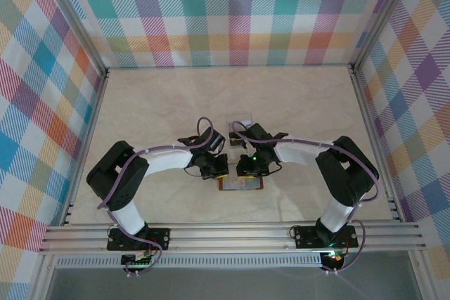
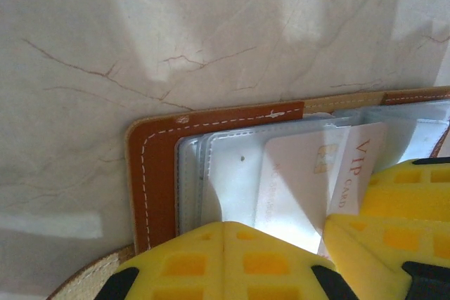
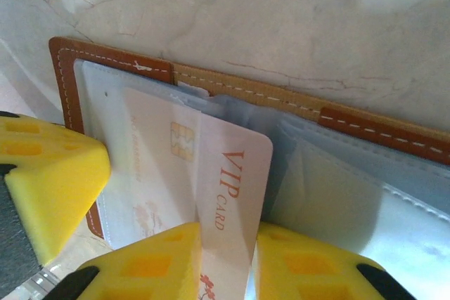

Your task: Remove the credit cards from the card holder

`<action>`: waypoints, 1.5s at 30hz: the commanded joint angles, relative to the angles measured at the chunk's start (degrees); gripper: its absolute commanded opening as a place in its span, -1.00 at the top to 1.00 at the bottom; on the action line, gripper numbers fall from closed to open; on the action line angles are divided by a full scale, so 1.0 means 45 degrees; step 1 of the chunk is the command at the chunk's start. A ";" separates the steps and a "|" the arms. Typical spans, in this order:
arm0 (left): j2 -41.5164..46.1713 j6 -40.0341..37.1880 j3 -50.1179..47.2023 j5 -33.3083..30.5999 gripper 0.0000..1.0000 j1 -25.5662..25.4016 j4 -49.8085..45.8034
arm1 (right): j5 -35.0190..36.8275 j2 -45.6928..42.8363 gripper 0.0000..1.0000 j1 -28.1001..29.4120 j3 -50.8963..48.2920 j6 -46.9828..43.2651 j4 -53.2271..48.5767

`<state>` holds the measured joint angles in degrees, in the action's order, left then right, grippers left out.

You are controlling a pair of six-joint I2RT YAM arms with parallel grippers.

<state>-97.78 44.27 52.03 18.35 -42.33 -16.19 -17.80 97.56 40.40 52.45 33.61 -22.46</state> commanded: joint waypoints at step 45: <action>0.0701 -0.0329 0.0241 -0.0931 0.90 -0.0203 -0.1830 | 0.1728 -0.2626 1.00 -0.0282 0.1438 -0.1119 -0.3224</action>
<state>-96.51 43.66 52.56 16.01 -42.74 -19.86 -10.04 87.83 39.44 57.04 29.47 -35.16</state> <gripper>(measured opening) 0.051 0.060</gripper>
